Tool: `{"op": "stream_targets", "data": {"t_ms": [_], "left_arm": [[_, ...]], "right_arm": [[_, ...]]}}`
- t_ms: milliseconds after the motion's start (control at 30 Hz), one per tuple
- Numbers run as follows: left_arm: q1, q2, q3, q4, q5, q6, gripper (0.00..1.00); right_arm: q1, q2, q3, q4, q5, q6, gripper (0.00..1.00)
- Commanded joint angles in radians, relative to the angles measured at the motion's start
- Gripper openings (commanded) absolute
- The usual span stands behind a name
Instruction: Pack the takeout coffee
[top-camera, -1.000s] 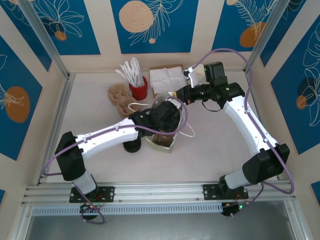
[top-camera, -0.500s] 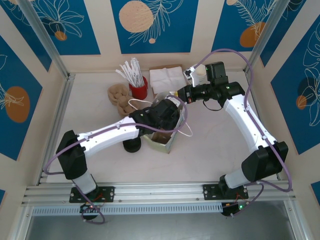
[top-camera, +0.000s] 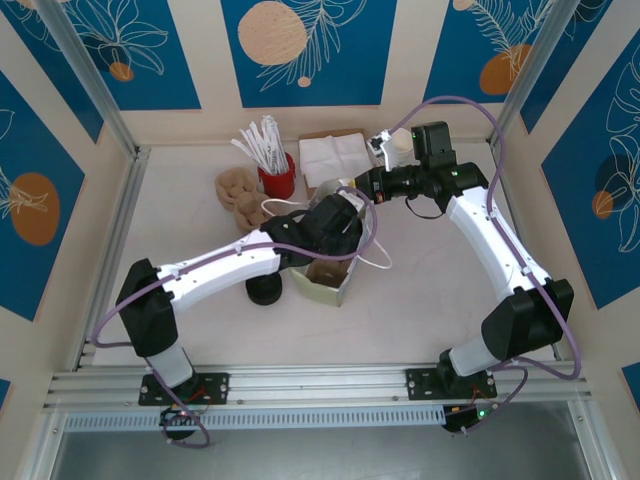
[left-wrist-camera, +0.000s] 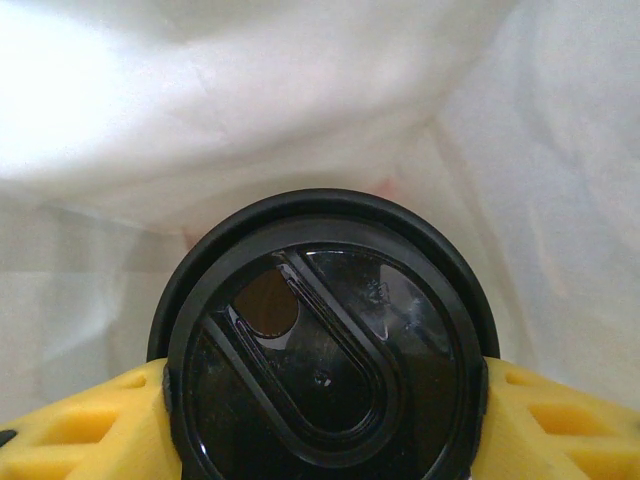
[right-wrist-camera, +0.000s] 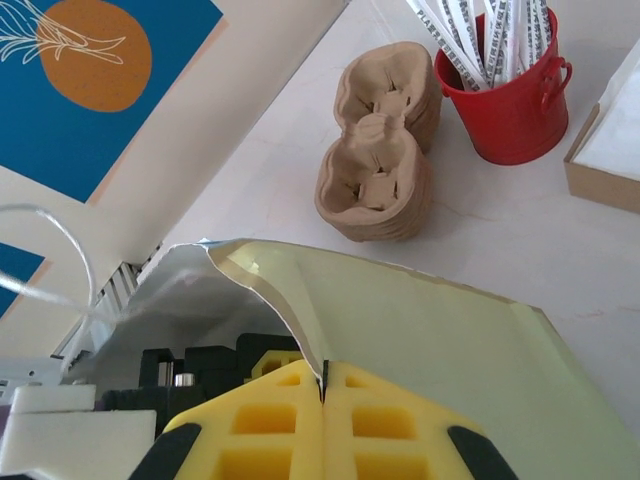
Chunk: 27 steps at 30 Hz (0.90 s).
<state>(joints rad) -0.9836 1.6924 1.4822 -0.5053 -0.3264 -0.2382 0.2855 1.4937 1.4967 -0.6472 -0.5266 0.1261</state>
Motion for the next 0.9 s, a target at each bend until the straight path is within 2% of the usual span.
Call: {"op": "stream_targets", "data": {"t_ms": [0, 333, 867], "left_arm": [[0.006, -0.031, 0.030, -0.022, 0.026, -0.024, 0.62], [0.017, -0.021, -0.002, -0.010, 0.016, -0.029, 0.62], [0.049, -0.021, 0.033, -0.053, -0.094, 0.016, 0.64]], "right_arm": [[0.001, 0.014, 0.006, 0.039, -0.055, -0.020, 0.00], [0.010, -0.008, -0.016, 0.046, -0.098, -0.057, 0.00], [0.014, -0.028, -0.047, 0.036, -0.096, -0.078, 0.00]]}}
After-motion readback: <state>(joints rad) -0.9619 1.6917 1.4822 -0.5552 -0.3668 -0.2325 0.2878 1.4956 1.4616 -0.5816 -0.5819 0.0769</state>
